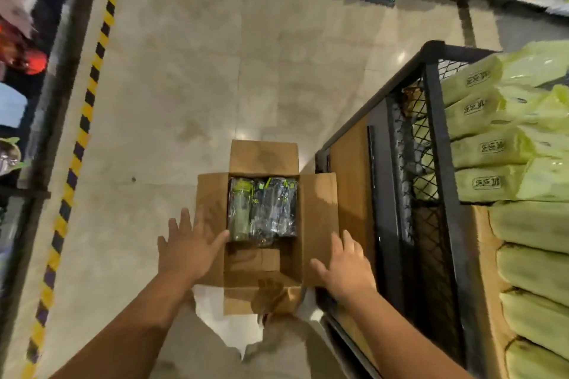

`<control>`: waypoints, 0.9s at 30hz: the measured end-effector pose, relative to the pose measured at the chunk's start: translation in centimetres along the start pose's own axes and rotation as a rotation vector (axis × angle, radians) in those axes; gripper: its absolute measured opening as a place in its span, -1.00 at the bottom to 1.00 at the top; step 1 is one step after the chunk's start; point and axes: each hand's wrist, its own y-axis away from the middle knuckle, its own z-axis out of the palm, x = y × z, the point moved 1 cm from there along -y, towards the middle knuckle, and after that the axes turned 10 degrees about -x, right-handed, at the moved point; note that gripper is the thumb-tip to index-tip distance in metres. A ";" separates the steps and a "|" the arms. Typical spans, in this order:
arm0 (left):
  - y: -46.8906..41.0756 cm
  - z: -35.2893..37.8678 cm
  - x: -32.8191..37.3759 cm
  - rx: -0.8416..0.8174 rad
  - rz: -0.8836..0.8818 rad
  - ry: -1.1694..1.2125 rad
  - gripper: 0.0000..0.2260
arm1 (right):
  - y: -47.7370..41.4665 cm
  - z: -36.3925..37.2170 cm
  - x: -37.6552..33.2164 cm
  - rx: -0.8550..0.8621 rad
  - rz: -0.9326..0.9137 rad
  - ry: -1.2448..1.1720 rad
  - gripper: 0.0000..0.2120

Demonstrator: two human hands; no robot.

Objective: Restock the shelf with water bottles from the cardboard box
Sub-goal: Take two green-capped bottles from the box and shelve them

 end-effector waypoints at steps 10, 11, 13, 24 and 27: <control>-20.2 13.9 -1.0 0.043 0.066 0.078 -0.21 | -24.6 10.5 -4.2 -0.011 -0.066 -0.018 -0.19; -23.0 15.6 -1.2 0.067 0.101 0.079 -0.23 | -27.6 12.2 -5.0 -0.007 -0.080 -0.010 -0.18; -28.5 19.3 -1.7 0.108 0.166 0.083 -0.26 | -32.8 15.1 -6.4 0.000 -0.117 0.010 -0.19; -38.9 30.2 1.7 0.259 0.183 0.021 -0.01 | -44.2 21.5 -9.1 0.251 -0.259 -0.358 -0.16; -39.3 29.5 2.2 0.249 0.175 0.141 0.09 | -44.4 21.3 -8.8 0.249 -0.269 -0.456 -0.13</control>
